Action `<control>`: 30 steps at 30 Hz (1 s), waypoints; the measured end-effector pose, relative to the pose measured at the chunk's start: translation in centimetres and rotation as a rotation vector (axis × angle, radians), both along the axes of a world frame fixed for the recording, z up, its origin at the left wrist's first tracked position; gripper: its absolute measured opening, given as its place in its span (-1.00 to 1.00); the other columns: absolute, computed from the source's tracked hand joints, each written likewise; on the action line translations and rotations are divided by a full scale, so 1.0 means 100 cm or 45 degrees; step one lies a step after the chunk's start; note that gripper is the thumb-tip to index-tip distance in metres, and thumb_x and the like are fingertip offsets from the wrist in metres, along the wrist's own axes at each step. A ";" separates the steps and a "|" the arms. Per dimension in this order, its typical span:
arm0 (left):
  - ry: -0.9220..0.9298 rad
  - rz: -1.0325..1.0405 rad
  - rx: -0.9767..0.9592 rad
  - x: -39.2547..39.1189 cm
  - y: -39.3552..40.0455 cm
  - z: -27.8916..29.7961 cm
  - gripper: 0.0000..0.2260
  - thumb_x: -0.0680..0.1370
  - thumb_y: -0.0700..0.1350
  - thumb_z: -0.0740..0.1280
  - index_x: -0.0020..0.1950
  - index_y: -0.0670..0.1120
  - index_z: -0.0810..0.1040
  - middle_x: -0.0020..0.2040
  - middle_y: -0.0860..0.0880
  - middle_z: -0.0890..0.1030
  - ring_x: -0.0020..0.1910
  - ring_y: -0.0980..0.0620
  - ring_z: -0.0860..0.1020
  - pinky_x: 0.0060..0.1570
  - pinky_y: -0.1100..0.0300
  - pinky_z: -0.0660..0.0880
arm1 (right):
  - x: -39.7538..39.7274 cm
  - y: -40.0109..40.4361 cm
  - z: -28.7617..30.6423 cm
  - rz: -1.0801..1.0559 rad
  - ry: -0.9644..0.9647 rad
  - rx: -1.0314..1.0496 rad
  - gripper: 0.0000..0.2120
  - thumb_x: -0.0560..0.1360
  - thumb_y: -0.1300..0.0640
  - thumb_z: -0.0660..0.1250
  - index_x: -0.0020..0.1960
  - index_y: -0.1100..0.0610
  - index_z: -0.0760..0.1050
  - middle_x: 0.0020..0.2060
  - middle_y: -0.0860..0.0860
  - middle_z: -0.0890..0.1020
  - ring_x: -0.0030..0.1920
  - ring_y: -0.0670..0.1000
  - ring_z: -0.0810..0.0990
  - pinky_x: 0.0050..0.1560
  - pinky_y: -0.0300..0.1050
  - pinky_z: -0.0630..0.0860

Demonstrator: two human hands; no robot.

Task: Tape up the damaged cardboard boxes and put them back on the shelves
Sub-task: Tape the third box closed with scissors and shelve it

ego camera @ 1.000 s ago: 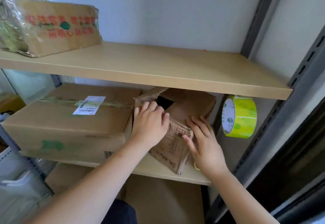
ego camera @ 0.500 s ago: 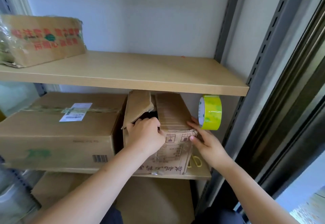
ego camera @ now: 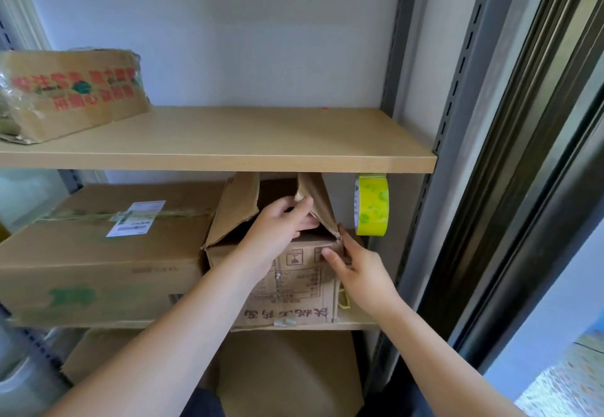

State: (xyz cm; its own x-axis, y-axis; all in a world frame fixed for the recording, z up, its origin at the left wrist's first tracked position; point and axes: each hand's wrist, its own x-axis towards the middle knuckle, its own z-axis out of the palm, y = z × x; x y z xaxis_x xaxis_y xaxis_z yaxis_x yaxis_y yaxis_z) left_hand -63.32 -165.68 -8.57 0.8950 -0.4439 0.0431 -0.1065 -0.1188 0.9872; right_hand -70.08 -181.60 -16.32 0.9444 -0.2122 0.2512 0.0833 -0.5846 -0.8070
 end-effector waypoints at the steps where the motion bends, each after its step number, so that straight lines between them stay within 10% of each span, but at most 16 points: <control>1: -0.035 -0.038 0.001 0.000 0.000 -0.003 -0.74 0.64 0.14 0.23 0.20 0.04 0.57 0.02 0.11 0.72 0.05 0.27 0.64 0.20 0.17 0.45 | 0.001 0.001 0.001 -0.035 -0.034 -0.002 -0.50 0.60 -0.15 0.23 0.51 -0.10 0.28 -0.12 -0.22 0.65 -0.10 -0.33 0.60 -0.21 -0.49 0.44; 4: -0.188 -0.211 0.232 0.000 0.001 -0.013 -0.74 0.66 0.10 0.21 0.31 0.16 0.54 0.16 0.22 0.65 0.14 0.37 0.55 0.23 0.21 0.40 | 0.005 0.001 0.006 -0.147 -0.156 0.041 -0.82 0.63 -0.03 0.24 0.10 -0.08 0.61 -0.36 -0.22 0.62 -0.31 -0.28 0.58 -0.35 -0.44 0.37; 9: -0.867 -0.224 1.150 -0.003 -0.008 -0.031 -0.66 0.61 0.12 0.24 0.39 0.20 0.46 0.28 0.15 0.57 0.29 0.04 0.46 0.27 0.01 0.34 | 0.014 -0.001 0.012 -0.215 -0.192 -0.006 -0.65 0.63 0.04 0.23 -0.33 -0.08 0.50 -0.49 -0.08 0.56 -0.45 -0.13 0.53 -0.44 -0.24 0.39; 17: -0.977 -0.098 1.133 0.001 -0.014 -0.040 -0.72 0.66 0.10 0.17 0.32 0.13 0.52 0.23 0.08 0.62 0.24 -0.03 0.53 0.21 0.03 0.40 | 0.006 -0.021 -0.008 -0.008 0.010 0.247 -0.87 0.61 -0.04 0.28 0.05 -0.21 0.59 -0.08 -0.18 0.70 -0.04 -0.15 0.66 -0.01 -0.16 0.61; 23: -1.104 -0.021 1.328 0.000 -0.016 -0.044 -0.70 0.65 0.11 0.21 0.26 -0.03 0.52 0.15 -0.05 0.64 0.16 -0.11 0.58 0.12 0.04 0.43 | 0.007 0.001 -0.026 -0.239 -0.082 -0.266 -0.81 0.59 -0.06 0.30 0.05 0.05 0.54 -0.21 -0.08 0.66 -0.24 -0.05 0.61 -0.25 -0.14 0.52; 30: -1.184 0.029 1.244 0.000 -0.017 -0.046 -0.72 0.70 -0.02 0.08 0.16 -0.04 0.57 -0.01 -0.08 0.67 0.01 -0.15 0.61 -0.03 0.07 0.45 | 0.015 0.012 -0.034 -0.388 0.036 -0.272 -0.62 0.64 -0.06 0.20 -0.33 0.00 0.31 -0.45 -0.14 0.42 -0.44 -0.10 0.41 -0.49 -0.30 0.15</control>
State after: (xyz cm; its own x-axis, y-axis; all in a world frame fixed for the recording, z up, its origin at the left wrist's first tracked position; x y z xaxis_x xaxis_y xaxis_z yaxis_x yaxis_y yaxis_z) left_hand -63.32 -167.36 -13.19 0.7146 -0.6270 0.3103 -0.6733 -0.7368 0.0617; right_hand -68.55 -180.38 -19.68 0.8532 -0.4303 0.2947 -0.1414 -0.7347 -0.6635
